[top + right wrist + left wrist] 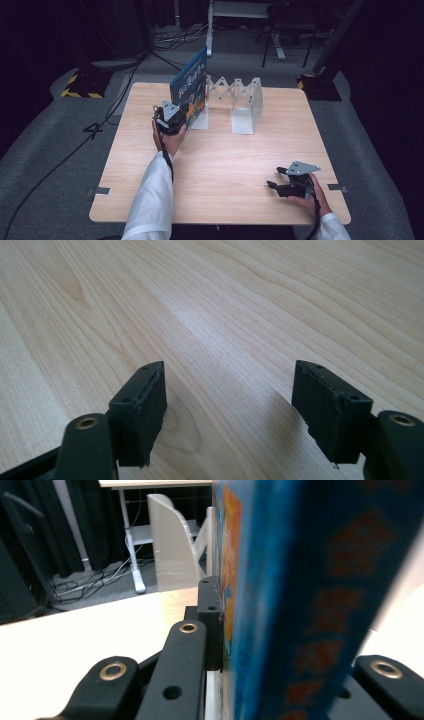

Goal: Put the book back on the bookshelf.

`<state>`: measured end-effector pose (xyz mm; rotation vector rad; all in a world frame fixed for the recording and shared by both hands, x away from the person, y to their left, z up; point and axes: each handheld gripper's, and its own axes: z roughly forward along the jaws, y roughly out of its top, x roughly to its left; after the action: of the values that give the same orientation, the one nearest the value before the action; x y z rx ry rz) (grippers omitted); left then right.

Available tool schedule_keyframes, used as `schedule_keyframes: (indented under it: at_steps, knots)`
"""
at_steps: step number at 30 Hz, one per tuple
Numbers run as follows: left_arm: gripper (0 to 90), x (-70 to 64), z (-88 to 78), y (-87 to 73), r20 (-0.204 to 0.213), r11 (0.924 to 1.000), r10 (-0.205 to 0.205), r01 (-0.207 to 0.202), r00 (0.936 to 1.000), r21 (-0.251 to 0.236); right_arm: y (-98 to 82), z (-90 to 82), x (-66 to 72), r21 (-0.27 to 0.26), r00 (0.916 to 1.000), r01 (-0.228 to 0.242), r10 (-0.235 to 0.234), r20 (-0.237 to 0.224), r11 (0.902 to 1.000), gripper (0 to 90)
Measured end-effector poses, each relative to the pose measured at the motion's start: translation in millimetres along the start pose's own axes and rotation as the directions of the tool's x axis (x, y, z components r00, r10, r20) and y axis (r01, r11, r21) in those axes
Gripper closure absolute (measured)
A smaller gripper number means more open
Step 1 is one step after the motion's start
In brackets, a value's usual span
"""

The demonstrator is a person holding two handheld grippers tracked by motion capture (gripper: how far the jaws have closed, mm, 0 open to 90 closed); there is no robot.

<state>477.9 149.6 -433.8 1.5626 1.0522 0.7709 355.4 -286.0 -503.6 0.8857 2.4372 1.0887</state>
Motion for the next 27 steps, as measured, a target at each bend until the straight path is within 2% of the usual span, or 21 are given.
schedule_keyframes:
  at_steps: [2,3,7,9,14,17,27]
  knots:
    - [82.1,3.8,-1.3,-2.2,-0.005,0.9989,-0.046,0.046,0.9989,-0.010,0.1,0.0,-0.3,0.002,1.0000,-0.003,0.003,-0.003,1.0000,30.5]
    - [82.1,4.8,-2.2,-3.1,-0.010,0.9983,-0.057,0.057,0.9983,-0.013,0.1,0.0,-0.4,0.002,1.0000,-0.004,0.004,-0.003,1.0000,30.4]
    - [81.7,5.2,-4.2,-5.1,-0.014,0.9978,-0.065,0.065,0.9978,-0.017,0.0,0.0,0.0,0.000,1.0000,0.000,0.000,-0.001,1.0000,30.6]
    - [81.3,5.0,-5.7,-8.0,-0.019,0.9962,-0.083,0.083,0.9964,-0.026,0.2,0.2,-0.2,0.001,1.0000,-0.001,0.001,-0.002,1.0000,30.4]
    - [80.0,6.4,-8.4,-9.2,-0.024,0.9973,-0.071,0.071,0.9972,-0.017,0.0,0.0,-0.3,0.002,1.0000,-0.003,0.003,-0.005,1.0000,30.4]
    - [79.5,6.6,-10.2,-11.0,-0.027,0.9964,-0.082,0.082,0.9962,-0.025,-0.1,0.0,-0.3,0.002,1.0000,-0.004,0.004,-0.005,1.0000,30.4]
    - [77.0,9.6,-20.7,-18.2,-0.033,0.9983,-0.056,0.055,0.9979,-0.020,-0.3,0.0,-0.1,0.001,1.0000,-0.006,0.006,-0.006,1.0000,29.8]
